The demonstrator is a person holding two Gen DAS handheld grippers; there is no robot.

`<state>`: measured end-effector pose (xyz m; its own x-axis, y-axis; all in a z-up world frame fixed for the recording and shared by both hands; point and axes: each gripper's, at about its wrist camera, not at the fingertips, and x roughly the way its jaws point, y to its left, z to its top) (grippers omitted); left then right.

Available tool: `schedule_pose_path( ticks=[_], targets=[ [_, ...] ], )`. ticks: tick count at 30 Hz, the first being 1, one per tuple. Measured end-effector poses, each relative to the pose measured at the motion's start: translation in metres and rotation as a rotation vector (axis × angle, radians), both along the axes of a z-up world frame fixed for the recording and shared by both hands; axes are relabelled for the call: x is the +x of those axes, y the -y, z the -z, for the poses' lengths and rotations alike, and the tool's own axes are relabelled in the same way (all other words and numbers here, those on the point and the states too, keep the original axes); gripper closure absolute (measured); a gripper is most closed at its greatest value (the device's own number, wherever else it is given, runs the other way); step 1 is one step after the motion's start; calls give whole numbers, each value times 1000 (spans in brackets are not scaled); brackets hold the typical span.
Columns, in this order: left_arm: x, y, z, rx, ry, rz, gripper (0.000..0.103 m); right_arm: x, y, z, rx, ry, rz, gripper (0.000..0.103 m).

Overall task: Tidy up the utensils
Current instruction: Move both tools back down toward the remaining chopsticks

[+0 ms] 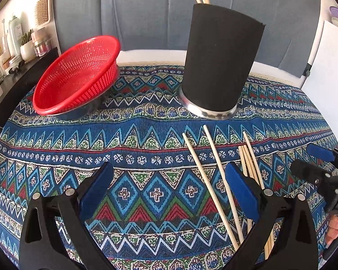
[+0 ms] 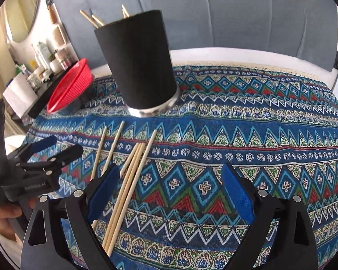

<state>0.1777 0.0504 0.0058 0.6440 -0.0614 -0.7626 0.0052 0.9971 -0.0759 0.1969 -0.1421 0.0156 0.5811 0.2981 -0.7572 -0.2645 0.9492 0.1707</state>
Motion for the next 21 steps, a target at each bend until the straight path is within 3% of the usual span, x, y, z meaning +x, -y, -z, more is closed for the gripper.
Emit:
schedule_pose_path(
  ticks=[5, 14, 21],
  targets=[
    [10, -6, 14, 8, -70, -20, 6, 2, -11, 19, -67, -60, -20, 16],
    [23, -12, 22, -77, -111, -42, 6, 11, -15, 29, -62, -104, 4, 16],
    [31, 7, 27, 16, -116, -53, 6, 16, -35, 33, -132, -96, 6, 15]
  ],
)
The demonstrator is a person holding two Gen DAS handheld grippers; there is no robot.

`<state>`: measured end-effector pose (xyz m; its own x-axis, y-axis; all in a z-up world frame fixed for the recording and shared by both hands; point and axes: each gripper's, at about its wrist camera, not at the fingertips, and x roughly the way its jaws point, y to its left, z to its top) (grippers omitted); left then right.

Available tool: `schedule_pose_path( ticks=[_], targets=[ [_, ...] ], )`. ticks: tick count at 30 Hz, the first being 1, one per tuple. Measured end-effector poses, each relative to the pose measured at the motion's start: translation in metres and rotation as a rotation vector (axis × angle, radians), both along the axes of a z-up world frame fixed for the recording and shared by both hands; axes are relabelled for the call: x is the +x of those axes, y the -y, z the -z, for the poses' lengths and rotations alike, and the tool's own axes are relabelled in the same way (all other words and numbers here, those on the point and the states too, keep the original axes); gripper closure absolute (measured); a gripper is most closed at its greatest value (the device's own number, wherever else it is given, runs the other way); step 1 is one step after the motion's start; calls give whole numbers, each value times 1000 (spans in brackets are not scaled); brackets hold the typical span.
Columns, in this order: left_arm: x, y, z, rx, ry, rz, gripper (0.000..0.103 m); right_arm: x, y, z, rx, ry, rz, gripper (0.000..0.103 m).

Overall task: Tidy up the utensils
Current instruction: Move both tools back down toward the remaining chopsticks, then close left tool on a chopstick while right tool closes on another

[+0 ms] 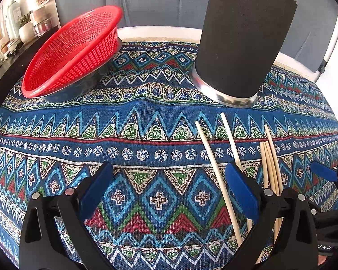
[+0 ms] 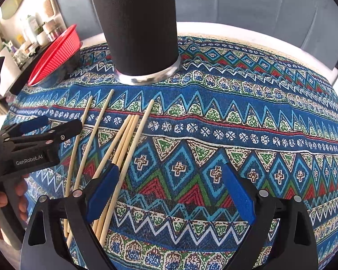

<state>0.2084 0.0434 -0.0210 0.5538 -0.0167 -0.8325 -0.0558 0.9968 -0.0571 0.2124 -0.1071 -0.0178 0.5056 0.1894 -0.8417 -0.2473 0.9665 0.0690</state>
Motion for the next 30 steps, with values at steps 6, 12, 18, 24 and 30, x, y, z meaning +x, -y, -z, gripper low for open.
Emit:
schedule_pose_path(
  ticks=[6, 12, 18, 24, 30],
  targets=[
    [-1, 8, 3, 47, 12, 15, 6, 0, -5, 4, 0, 23, 4, 9],
    [2, 8, 2, 58, -38, 1, 5, 4, -4, 5, -2, 5, -2, 8],
    [5, 10, 1, 69, -16, 11, 4, 4, -3, 6, -60, 10, 11, 8],
    [-7, 7, 4, 51, 18, 29, 5, 1, -2, 5, -53, 23, -29, 9],
    [-17, -6, 0, 44, 8, 30, 25, -15, 12, -4, -38, 65, -92, 55]
  ],
)
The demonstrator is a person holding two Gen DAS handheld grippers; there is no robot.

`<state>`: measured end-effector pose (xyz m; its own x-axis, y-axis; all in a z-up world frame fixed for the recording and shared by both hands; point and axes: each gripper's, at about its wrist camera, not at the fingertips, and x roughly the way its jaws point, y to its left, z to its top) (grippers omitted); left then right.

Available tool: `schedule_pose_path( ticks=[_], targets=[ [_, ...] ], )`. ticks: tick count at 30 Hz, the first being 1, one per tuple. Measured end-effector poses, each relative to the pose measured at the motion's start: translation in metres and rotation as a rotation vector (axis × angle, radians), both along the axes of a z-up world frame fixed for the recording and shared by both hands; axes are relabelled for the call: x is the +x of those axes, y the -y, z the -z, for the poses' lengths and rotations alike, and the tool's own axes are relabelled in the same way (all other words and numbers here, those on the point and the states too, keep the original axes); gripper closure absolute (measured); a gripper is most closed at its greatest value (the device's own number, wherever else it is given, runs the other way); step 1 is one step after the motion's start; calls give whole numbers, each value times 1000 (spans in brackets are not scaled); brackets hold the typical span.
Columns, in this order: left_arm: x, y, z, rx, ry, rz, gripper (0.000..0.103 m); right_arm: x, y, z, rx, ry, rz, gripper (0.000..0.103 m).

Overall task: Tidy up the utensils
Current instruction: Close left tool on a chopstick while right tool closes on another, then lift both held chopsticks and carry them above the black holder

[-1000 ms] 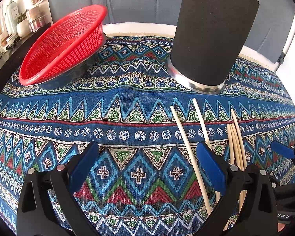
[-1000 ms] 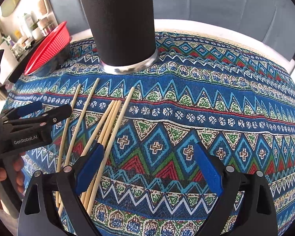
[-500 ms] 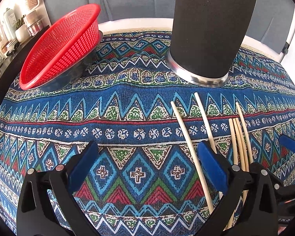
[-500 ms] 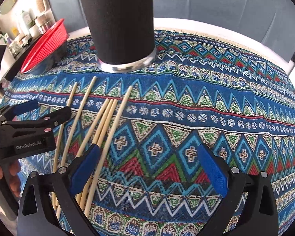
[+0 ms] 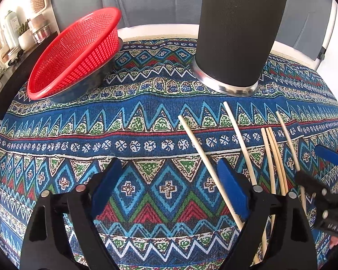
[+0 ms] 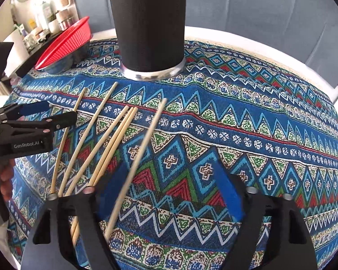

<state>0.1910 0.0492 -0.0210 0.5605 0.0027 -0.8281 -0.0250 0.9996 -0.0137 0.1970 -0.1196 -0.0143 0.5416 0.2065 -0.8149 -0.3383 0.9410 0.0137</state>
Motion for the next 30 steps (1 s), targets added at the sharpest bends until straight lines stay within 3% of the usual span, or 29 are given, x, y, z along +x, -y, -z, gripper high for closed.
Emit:
schedule_pose_path(
  ticks=[1, 5, 9, 11, 16, 20, 30],
  targets=[
    [-2, -2, -1, 0, 3, -4, 29, -1, 3, -2, 2, 1, -9, 71],
    [-12, -13, -2, -1, 21, 6, 52, -4, 11, -4, -2, -8, -46, 91],
    [-22, -30, -3, -9, 43, -15, 88, -1, 22, -4, 20, -22, -44, 96],
    [-27, -34, -3, -22, 50, -12, 96, 2, 34, -3, 80, -41, -30, 98],
    [-37, -38, -4, -54, 62, 54, 98, 2, 64, 2, 285, -98, -4, 98],
    [-42, -35, -5, -86, 58, 77, 98, -4, 70, -1, 298, -93, -12, 98],
    [-29, -9, -35, -50, 90, 148, 98, -7, 71, -44, 315, 12, -62, 98]
  ],
)
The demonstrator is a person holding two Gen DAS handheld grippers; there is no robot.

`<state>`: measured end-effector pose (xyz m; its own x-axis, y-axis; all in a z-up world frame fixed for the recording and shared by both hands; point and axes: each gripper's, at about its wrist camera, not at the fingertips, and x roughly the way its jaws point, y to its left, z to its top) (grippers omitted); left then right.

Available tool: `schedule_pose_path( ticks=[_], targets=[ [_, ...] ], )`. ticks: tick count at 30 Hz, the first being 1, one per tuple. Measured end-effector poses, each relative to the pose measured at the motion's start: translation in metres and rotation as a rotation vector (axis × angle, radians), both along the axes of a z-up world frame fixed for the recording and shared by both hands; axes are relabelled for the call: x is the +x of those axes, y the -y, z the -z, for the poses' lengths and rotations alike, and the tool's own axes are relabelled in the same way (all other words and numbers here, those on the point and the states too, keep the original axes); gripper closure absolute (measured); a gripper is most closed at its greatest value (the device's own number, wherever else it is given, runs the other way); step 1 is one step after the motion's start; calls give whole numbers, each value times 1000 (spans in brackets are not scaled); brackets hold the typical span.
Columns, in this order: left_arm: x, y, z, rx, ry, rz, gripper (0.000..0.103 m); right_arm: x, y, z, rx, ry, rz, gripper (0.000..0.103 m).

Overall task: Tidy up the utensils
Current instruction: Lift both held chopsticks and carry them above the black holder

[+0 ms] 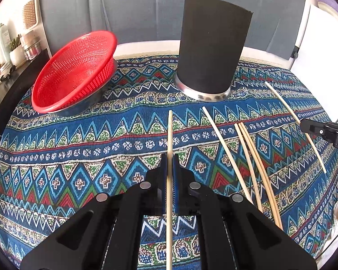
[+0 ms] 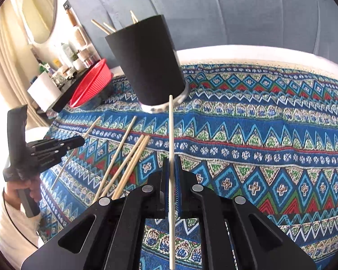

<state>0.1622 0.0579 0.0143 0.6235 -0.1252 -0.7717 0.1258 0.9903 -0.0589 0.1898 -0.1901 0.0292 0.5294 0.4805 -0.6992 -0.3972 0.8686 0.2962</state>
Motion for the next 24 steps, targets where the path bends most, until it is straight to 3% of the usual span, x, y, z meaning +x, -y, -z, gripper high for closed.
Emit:
schedule_pose_path(
  ticks=[15, 24],
  targets=[
    [46, 17, -82, 79, 99, 4, 98, 36, -2, -83, 5, 129, -27, 98],
    [58, -2, -139, 54, 171, -14, 98, 64, -12, -127, 23, 192, -49, 98]
  ],
)
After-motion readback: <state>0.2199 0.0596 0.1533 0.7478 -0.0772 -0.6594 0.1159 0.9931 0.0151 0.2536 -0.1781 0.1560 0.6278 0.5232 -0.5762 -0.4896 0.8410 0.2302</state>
